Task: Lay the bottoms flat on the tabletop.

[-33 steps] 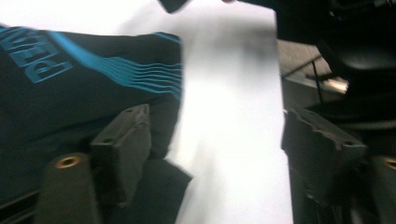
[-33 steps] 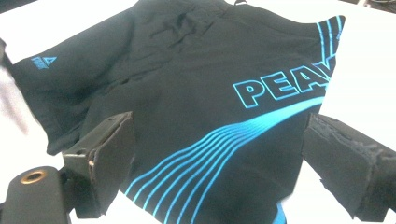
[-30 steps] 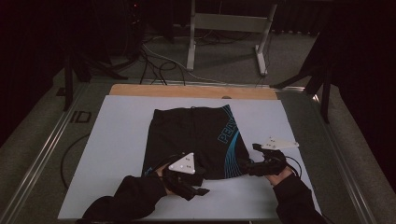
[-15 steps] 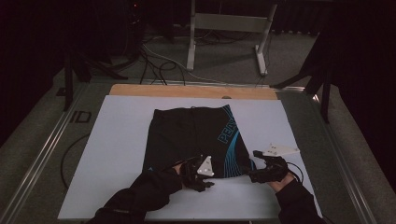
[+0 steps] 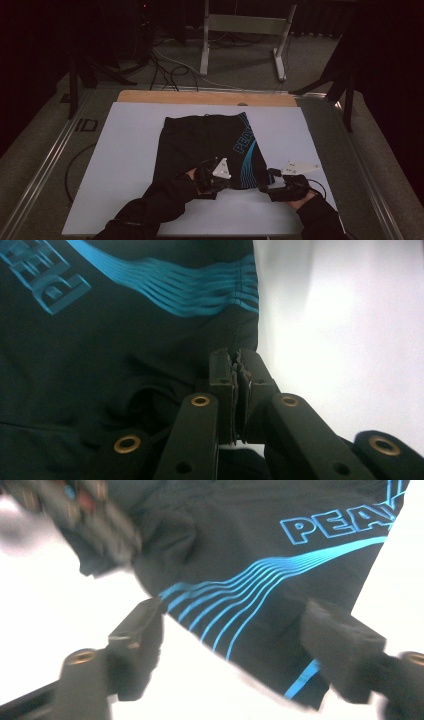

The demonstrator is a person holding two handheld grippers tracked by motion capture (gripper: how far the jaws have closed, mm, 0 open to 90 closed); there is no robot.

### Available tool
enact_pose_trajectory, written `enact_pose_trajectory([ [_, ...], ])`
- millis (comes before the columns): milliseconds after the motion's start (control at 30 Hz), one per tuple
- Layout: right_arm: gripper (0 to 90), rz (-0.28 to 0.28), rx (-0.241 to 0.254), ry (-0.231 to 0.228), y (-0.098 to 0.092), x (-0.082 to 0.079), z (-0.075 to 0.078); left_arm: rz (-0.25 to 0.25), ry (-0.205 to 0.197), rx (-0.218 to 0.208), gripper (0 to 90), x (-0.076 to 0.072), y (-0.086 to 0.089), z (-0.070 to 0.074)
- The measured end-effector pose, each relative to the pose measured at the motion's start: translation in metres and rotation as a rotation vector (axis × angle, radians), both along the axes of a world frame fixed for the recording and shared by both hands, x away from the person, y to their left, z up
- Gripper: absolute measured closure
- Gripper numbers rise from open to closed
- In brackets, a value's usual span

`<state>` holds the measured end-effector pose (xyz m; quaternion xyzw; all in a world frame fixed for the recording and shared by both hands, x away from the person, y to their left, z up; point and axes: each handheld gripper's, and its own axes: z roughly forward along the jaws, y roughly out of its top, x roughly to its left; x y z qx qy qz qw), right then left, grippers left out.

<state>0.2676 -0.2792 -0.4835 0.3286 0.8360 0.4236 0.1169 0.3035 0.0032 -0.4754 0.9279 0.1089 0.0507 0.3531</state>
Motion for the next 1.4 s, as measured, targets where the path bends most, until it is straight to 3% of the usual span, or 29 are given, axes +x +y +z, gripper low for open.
enact_pose_trajectory([
  [67,39.6,0.017,-0.049,-0.018,0.0,-0.003,-0.005,0.011,0.004,-0.023,86.9,0.003,0.002,0.008],
  [167,45.8,0.032,-0.114,-0.031,0.002,-0.003,-0.012,0.037,0.021,-0.06,86.9,0.007,0.003,0.015],
  [433,60.6,-0.037,-0.301,-0.046,0.005,0.006,-0.028,0.056,0.043,-0.082,86.9,0.01,0.006,0.02],
  [467,61.0,-0.034,-0.31,-0.049,0.005,0.007,-0.028,0.06,0.044,-0.081,86.9,0.011,0.007,0.02],
  [567,76.8,-0.06,-0.33,-0.048,0.006,0.009,-0.027,0.06,0.041,-0.08,86.9,0.011,0.007,0.02],
  [633,87.9,-0.053,-0.332,-0.047,0.006,0.009,-0.026,0.059,0.041,-0.081,86.8,0.01,0.008,0.02],
  [733,88.9,-0.039,-0.326,-0.051,0.006,0.007,-0.019,0.056,0.053,-0.082,86.8,0.009,0.01,0.02],
  [1033,89.2,-0.018,-0.212,-0.036,0.001,-0.013,0.012,0.016,0.077,-0.048,86.6,-0.002,0.028,0.024],
  [1167,89.2,0.0,-0.205,-0.015,0.001,-0.019,0.011,-0.006,0.08,-0.027,86.3,-0.008,0.031,0.02],
  [1400,89.1,0.011,-0.238,0.023,0.002,-0.02,0.001,-0.042,0.131,0.012,85.7,-0.015,0.023,-0.005],
])
